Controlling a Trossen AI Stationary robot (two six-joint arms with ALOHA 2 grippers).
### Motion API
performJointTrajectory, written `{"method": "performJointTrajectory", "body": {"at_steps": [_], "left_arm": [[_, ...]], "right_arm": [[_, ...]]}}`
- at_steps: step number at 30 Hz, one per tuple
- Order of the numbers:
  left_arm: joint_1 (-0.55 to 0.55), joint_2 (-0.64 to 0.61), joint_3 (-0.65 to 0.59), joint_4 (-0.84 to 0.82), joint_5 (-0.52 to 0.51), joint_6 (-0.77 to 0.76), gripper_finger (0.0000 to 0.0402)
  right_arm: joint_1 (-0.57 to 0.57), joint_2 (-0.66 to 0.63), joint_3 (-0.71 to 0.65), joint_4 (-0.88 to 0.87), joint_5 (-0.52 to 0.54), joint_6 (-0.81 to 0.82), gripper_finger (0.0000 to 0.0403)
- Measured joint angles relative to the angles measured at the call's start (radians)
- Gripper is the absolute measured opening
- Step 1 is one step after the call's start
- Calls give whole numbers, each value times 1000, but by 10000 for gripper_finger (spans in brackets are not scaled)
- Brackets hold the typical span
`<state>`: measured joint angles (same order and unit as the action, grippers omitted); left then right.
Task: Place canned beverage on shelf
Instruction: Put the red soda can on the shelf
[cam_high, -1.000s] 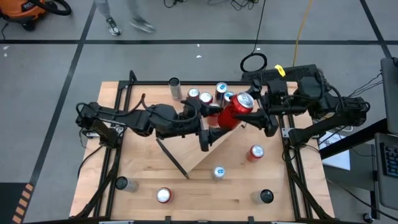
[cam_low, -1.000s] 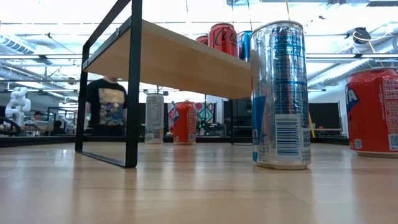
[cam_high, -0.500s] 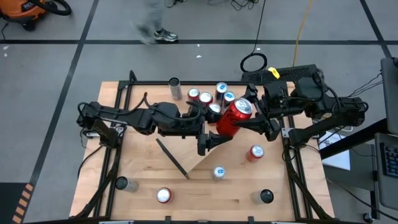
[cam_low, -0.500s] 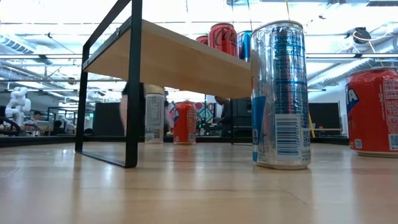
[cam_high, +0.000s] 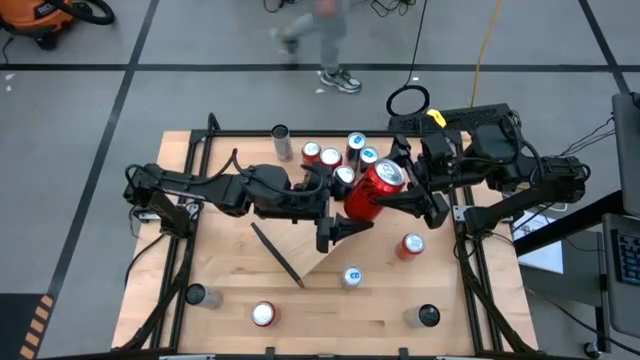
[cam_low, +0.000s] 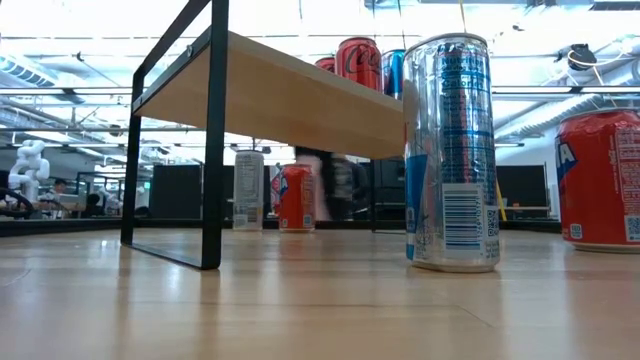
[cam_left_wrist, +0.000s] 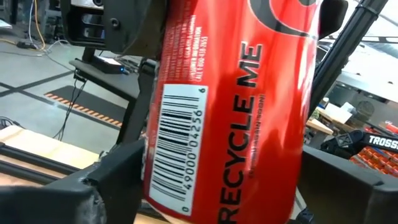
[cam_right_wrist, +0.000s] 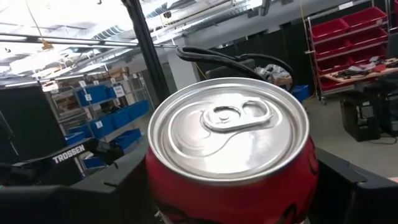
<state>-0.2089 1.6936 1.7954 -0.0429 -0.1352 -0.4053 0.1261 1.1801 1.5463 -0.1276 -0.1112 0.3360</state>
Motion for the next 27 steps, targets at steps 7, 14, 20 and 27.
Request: {"method": "performJointTrajectory", "body": {"at_steps": [7, 14, 20, 27], "left_arm": [[1, 0, 0, -3, 0, 29, 306], [0, 0, 0, -4, -4, 29, 298], [-1, 1, 0, -3, -25, 27, 296], [-2, 2, 0, -4, -70, 54, 295]], "right_arm": [[0, 0, 1, -3, -2, 4, 288], [0, -1, 1, -15, -2, 12, 301], [0, -1, 1, -23, 3, 48, 324], [0, -1, 1, -49, 33, 110, 341]]}}
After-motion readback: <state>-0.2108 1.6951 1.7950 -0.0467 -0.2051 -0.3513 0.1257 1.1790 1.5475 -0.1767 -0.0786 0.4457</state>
